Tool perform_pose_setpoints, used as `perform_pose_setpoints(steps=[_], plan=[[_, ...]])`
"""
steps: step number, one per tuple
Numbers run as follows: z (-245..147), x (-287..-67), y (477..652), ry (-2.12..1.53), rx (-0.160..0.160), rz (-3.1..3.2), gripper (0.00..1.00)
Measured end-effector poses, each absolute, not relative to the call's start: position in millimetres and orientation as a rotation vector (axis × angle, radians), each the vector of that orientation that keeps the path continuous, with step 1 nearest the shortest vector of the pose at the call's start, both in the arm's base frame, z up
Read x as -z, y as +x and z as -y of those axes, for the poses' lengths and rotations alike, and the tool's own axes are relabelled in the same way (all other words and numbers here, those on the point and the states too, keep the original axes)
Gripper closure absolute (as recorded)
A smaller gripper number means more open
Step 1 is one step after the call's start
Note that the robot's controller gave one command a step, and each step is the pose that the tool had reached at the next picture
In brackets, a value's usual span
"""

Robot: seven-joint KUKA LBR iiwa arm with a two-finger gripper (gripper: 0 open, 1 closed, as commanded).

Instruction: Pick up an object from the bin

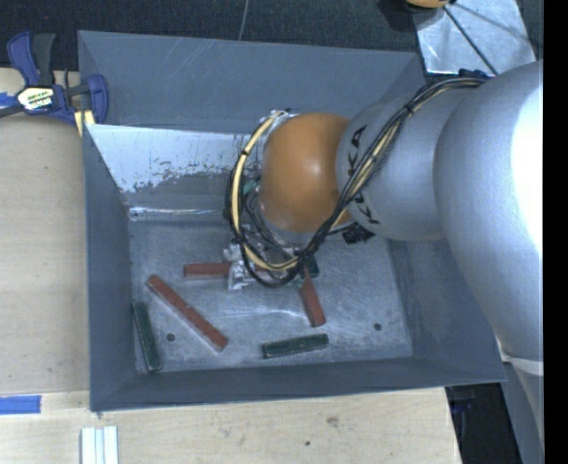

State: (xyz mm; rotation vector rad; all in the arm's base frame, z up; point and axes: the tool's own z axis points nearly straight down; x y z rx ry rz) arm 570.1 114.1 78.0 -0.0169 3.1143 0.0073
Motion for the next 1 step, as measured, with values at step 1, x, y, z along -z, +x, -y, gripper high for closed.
perform_pose_setpoints(steps=[1], plan=[[-120.0,-216.7,573.2,-0.063,-0.001,-3.137,1.0]])
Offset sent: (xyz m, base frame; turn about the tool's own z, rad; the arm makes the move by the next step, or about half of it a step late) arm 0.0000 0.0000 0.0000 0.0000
